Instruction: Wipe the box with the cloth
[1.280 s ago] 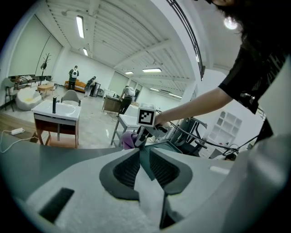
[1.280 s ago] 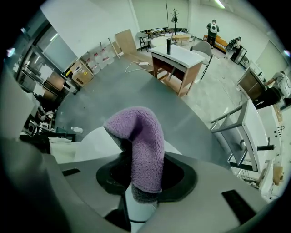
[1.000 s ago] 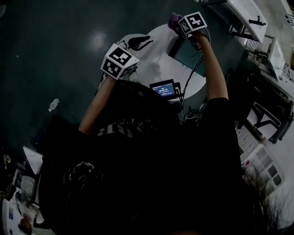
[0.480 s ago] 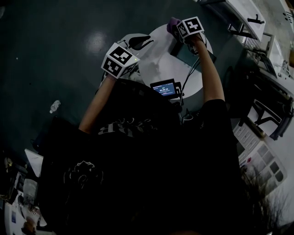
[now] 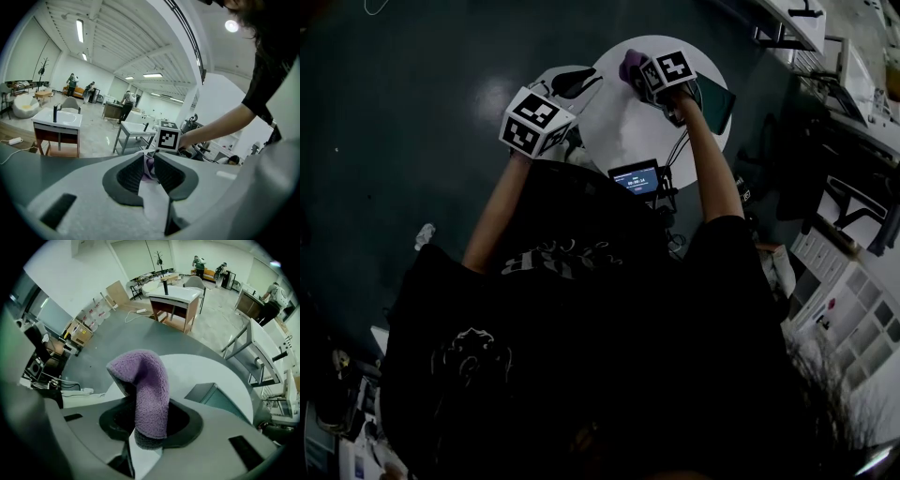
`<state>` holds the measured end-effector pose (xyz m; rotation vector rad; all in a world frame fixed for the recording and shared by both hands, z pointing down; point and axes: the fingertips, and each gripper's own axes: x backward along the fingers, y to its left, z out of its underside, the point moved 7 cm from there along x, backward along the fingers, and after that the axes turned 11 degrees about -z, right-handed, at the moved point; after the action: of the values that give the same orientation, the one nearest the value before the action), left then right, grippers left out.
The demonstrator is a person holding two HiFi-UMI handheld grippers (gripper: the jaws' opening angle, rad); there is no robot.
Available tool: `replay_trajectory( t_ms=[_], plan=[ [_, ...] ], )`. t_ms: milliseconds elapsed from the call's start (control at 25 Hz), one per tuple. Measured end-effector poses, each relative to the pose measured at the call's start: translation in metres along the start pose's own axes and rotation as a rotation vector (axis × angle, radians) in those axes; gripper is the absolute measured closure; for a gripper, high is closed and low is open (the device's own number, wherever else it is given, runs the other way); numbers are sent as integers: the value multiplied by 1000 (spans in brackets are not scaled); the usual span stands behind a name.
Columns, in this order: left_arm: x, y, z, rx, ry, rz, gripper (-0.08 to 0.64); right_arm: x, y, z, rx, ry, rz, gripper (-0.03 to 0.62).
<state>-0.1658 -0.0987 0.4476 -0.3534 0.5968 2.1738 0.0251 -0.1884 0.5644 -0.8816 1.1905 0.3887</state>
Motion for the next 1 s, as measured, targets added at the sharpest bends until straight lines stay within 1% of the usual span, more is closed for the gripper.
replay_trajectory(
  t_ms=[80, 200, 400, 560, 680, 760, 840, 1000],
  plan=[
    [-2, 0, 0, -4, 14, 9, 500, -2, 5, 8, -5, -11, -13, 482],
    [-8, -1, 1, -18, 12, 29, 500, -6, 9, 16, -4, -30, -24, 482],
    [-22, -5, -1, -47, 29, 77, 500, -6, 13, 31, -37, -29, -38, 482],
    [-29, -10, -3, -81, 49, 125, 500, -1, 14, 46, -69, -58, -20, 482],
    [-31, -10, -1, -114, 58, 162, 500, 0, 17, 58, -98, -106, -3, 482],
    [-34, -10, 3, -114, 66, 182, 500, 2, 18, 63, -111, -151, 9, 482],
    [-41, -11, 7, -113, 82, 206, 500, 7, 18, 64, -132, -215, 10, 482],
    [-55, -22, 9, -141, 100, 264, 499, 29, 29, 77, -217, -368, -2, 482]
  ],
)
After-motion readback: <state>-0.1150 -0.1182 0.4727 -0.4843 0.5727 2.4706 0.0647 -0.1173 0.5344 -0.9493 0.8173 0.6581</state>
